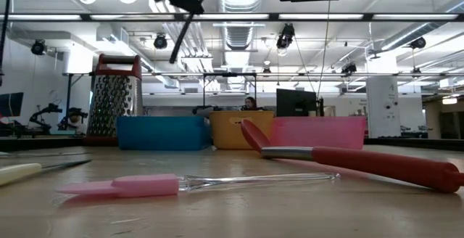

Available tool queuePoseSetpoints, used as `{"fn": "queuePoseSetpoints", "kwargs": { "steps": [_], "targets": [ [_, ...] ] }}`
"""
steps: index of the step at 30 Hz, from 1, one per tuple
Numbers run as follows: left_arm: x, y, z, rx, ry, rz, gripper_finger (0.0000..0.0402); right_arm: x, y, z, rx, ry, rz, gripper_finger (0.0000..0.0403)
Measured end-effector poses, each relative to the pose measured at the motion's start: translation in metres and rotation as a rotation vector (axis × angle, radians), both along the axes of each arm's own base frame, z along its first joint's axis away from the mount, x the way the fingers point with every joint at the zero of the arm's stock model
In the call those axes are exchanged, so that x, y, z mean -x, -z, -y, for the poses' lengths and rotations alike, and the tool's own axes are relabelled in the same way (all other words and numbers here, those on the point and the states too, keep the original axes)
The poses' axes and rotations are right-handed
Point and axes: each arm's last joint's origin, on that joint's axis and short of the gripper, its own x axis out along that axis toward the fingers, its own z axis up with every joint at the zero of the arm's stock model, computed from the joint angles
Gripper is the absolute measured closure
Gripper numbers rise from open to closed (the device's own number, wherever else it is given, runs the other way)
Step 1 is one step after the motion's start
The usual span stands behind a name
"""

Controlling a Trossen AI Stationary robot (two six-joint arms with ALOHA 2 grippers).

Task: Pick & Place Kitchen Items
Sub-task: Put the black serving spoon into the blue bin

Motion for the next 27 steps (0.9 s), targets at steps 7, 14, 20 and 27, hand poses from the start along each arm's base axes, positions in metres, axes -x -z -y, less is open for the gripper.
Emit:
{"fn": "queuePoseSetpoints", "kwargs": {
  "steps": [7,14,20,27],
  "targets": [
    [-0.018,0.039,-0.04,0.137,-0.064,-0.112,0.0322,0.0,0.001,0.0,0.002,-0.001,-0.007,0.0182],
    [-0.025,0.078,-0.059,0.312,-0.105,-0.266,0.0322,0.001,0.003,0.0,0.012,-0.001,-0.029,0.0166],
    [-0.025,0.099,-0.074,0.431,-0.088,-0.298,0.0322,0.001,0.003,0.0,0.007,0.001,-0.026,0.0153],
    [-0.019,0.112,-0.087,0.539,-0.074,-0.287,0.0322,0.001,0.003,0.0,0.007,0.001,-0.026,0.0144]
  ]
}}
